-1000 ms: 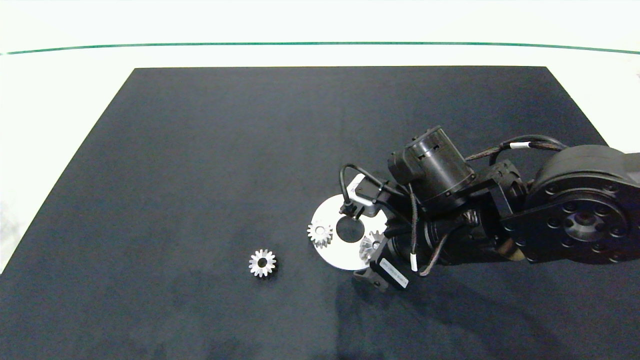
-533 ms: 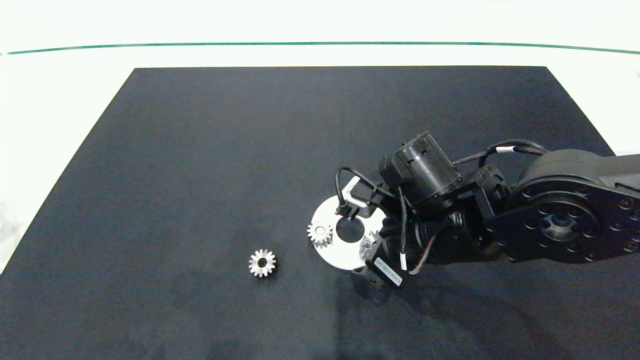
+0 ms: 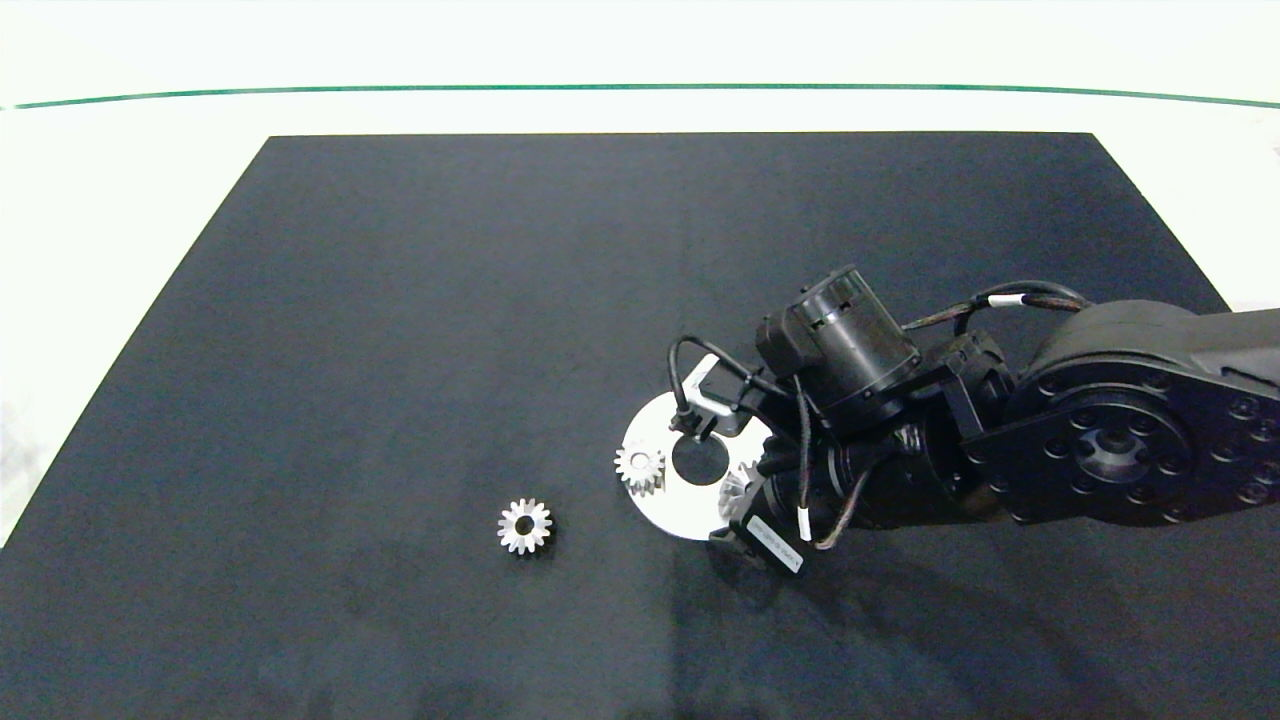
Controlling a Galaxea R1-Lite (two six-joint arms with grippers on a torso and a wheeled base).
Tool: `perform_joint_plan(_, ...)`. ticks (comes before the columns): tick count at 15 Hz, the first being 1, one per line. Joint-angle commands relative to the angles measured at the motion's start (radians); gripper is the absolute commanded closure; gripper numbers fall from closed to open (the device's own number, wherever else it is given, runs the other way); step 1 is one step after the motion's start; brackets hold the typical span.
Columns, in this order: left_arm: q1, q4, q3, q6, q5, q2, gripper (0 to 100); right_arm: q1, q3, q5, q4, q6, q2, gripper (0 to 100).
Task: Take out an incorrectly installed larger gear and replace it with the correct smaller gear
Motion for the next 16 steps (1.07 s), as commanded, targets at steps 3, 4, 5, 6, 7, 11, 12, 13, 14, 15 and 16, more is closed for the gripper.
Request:
perform_joint_plan(3,0.001,0.003,0.000,0.001,-0.001,-0.001,0,0.000,0.002,-0.001,0.002,-0.002,0.002,30)
perform_joint_plan(4,0.001,0.003,0.000,0.001,0.000,-0.002,0,0.000,0.002,-0.001,0.002,-0.002,0.002,31)
perform_joint_plan(5,0.001,0.003,0.000,0.001,-0.001,-0.004,0,0.000,0.003,-0.001,0.004,-0.003,0.002,33)
perform_joint_plan(6,-0.001,0.003,0.000,0.001,0.000,-0.006,0,0.000,0.005,0.000,0.004,-0.003,0.002,36)
perform_joint_plan(7,-0.001,0.003,0.000,0.001,0.000,-0.007,0,-0.002,0.005,0.000,0.002,-0.002,0.002,38)
perform_joint_plan(11,-0.001,0.003,0.000,0.001,-0.001,-0.010,0,-0.002,0.005,0.003,0.002,-0.002,0.003,45)
perform_joint_plan(12,-0.001,0.003,0.000,0.001,0.000,-0.010,0,-0.004,0.005,0.003,0.000,-0.003,0.003,48)
perform_joint_plan(13,-0.001,0.003,0.000,0.002,0.000,-0.010,0,-0.002,0.006,0.000,-0.003,-0.003,0.003,50)
perform_joint_plan(14,-0.001,0.003,0.000,0.007,0.000,-0.012,0,-0.002,0.006,0.000,-0.003,-0.003,0.003,51)
perform_joint_plan(15,0.002,0.003,0.000,0.019,0.000,-0.015,0,-0.002,0.005,0.000,-0.003,-0.002,0.003,54)
perform_joint_plan(16,0.004,0.003,0.000,0.025,0.000,-0.015,0,-0.002,0.005,0.000,-0.003,-0.002,0.003,55)
